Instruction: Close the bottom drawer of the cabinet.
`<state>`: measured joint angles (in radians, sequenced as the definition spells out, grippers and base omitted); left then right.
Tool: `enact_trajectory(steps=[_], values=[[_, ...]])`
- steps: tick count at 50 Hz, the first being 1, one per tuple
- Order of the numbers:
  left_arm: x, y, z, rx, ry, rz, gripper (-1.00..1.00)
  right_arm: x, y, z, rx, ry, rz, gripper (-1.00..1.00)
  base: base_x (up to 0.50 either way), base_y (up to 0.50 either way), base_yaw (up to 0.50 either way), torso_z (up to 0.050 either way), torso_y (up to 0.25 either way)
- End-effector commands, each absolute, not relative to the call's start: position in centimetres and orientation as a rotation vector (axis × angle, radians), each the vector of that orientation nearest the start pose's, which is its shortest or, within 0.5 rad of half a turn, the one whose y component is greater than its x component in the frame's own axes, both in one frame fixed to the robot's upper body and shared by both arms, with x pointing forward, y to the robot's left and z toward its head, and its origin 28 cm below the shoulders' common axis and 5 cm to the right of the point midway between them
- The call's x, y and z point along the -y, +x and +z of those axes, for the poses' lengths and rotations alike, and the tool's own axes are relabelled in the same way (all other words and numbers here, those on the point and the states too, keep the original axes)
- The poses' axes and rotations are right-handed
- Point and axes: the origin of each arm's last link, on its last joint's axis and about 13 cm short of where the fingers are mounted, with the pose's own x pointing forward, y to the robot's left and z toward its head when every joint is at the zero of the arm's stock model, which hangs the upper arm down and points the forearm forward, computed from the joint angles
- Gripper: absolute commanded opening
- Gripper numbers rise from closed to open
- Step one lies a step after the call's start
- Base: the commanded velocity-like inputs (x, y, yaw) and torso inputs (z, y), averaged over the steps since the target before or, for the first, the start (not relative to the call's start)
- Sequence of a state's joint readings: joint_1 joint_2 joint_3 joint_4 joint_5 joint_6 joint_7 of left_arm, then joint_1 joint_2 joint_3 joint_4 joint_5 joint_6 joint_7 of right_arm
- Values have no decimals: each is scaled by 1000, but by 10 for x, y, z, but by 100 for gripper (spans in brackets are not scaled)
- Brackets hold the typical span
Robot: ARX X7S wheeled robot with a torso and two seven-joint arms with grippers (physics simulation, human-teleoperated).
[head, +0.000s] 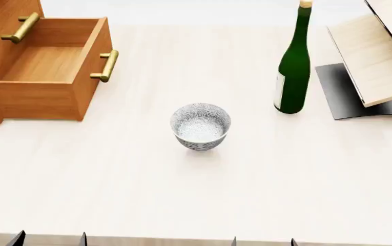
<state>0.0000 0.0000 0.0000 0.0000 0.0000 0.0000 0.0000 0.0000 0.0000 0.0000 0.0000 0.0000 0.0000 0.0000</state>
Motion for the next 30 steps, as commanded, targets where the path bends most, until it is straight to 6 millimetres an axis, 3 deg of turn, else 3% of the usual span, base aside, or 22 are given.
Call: enact_trajectory(steps=[1, 11, 30], values=[[-205, 210, 15, 8, -3, -3, 100, 96, 210, 14, 14, 14, 12, 100, 0, 0, 0, 0, 0], [-206, 209, 19, 22, 8, 6, 100, 95, 205, 29, 42, 36, 25, 100, 0, 0, 0, 0, 0], [-207, 190, 56, 156, 8, 3, 100, 98, 181, 72, 199, -50, -5, 100, 0, 0, 0, 0, 0]])
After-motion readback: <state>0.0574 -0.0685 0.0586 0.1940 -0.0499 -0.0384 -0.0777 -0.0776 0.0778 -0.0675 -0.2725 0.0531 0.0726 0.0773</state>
